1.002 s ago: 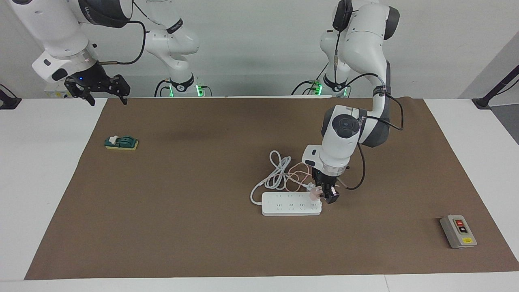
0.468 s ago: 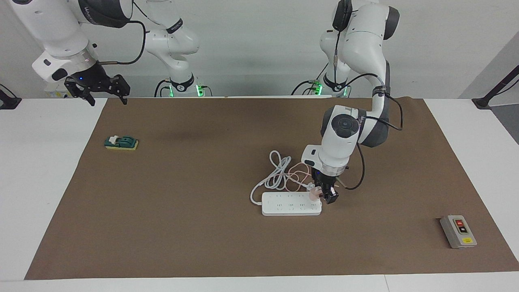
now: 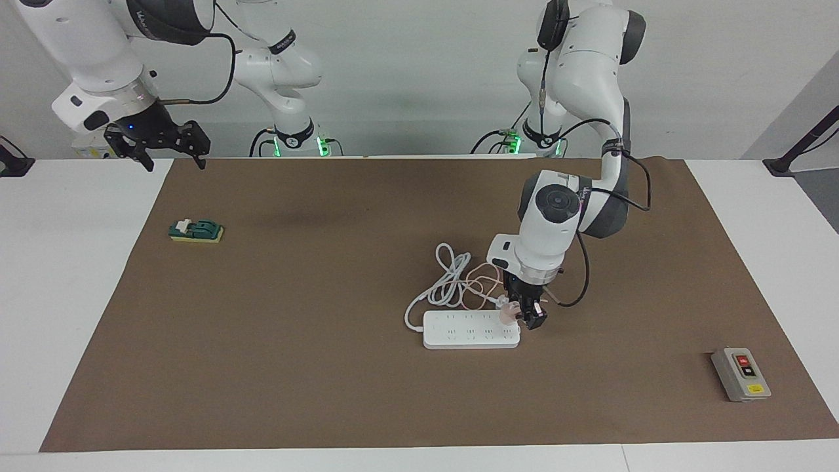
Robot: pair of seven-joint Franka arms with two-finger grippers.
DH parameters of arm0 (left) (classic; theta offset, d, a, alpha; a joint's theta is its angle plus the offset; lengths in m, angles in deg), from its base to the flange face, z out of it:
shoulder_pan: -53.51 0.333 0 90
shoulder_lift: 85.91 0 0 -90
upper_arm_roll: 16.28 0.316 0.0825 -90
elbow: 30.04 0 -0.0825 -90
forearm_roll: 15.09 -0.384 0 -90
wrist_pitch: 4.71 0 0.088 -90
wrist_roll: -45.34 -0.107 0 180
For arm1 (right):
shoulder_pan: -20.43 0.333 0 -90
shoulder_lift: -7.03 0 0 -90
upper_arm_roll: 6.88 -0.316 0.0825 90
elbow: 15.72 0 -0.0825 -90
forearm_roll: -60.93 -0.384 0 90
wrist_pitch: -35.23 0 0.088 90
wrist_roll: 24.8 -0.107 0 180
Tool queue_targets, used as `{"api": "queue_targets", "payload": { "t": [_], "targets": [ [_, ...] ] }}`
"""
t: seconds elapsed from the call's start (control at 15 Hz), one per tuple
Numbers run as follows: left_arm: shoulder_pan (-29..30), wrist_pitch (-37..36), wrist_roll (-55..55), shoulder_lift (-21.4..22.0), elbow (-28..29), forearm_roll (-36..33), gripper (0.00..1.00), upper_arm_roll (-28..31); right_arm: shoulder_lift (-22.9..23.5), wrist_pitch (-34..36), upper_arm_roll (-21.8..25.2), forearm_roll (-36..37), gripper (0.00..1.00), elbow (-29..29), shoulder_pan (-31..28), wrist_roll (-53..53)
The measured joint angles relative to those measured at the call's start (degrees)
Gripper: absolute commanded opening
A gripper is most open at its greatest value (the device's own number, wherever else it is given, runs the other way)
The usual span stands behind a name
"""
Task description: Plug charger into power strip
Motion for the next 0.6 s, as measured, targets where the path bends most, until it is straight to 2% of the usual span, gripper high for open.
{"api": "queue_targets", "payload": {
  "t": [0.6],
  "targets": [
    [-0.09,-1.42,0.00,0.24,0.00,0.00,0.00,-0.01,-0.09,0.00,0.00,0.00,1.00,0.00,0.00,0.00]
  ]
}}
